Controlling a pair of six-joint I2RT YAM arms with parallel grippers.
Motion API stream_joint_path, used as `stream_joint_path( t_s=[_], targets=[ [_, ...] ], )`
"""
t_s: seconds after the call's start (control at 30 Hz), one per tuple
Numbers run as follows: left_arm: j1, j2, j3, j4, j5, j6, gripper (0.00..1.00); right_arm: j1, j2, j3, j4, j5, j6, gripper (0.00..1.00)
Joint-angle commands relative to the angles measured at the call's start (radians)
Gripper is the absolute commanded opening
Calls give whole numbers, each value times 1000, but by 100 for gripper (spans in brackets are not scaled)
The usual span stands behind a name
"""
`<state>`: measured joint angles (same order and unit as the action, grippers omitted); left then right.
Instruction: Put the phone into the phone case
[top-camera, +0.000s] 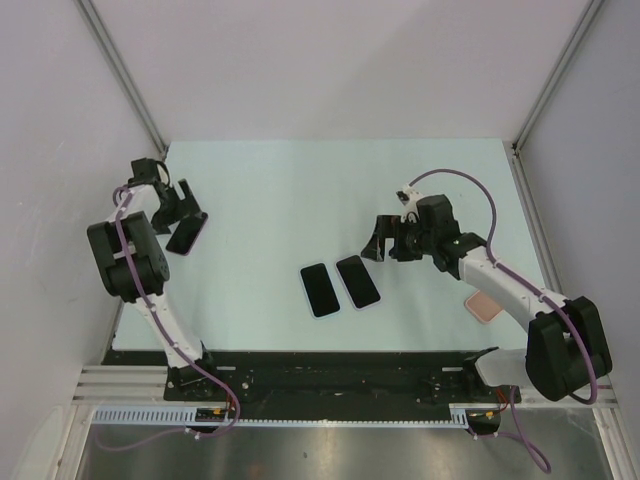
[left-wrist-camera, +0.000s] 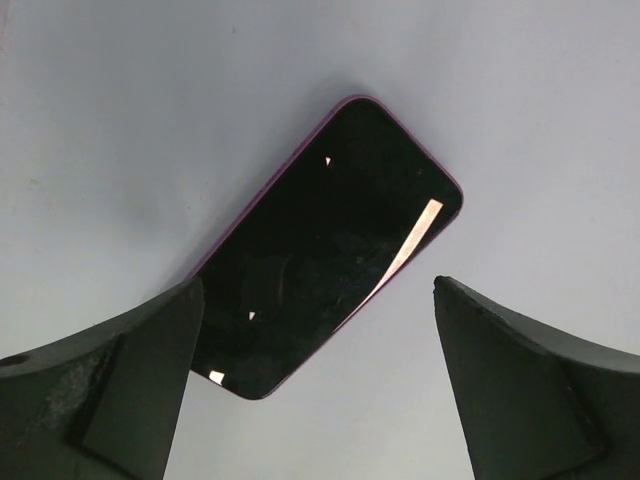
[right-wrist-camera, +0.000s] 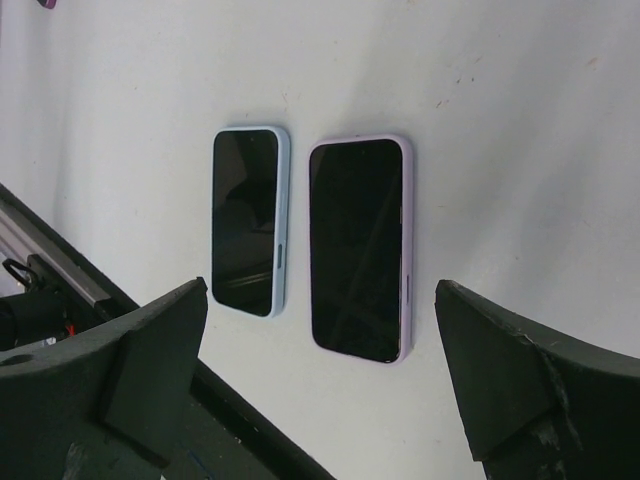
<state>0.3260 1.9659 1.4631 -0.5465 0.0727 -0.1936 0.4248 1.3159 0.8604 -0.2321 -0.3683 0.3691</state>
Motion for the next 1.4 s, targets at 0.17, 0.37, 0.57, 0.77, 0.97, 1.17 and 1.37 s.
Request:
stream_joint_path(
  t_s=[0.17, 0.37, 0.57, 0.77, 0.97, 1.17, 1.37],
  targets=[
    [4, 67, 65, 19, 64, 121, 100, -24, -24, -9, 76, -72, 13, 100],
    [4, 100, 60, 26, 50, 132, 100, -29, -30, -15, 80, -77, 10, 100],
    [4, 80, 63, 33, 50, 123, 100, -32, -37, -23, 108, -84, 24, 100],
    [2, 51, 74, 46, -56, 140, 100, -38, -64, -35, 115, -93, 27, 100],
    [1, 88, 80, 45, -13, 163, 100, -41, -63, -40, 131, -121, 37, 100],
    [-13, 100, 54, 42, 45, 187, 100, -43, -67, -41, 134, -123, 37, 100],
    [-39, 57, -7, 36, 107, 191, 100, -44, -78, -41, 131, -121, 36, 100]
  ],
)
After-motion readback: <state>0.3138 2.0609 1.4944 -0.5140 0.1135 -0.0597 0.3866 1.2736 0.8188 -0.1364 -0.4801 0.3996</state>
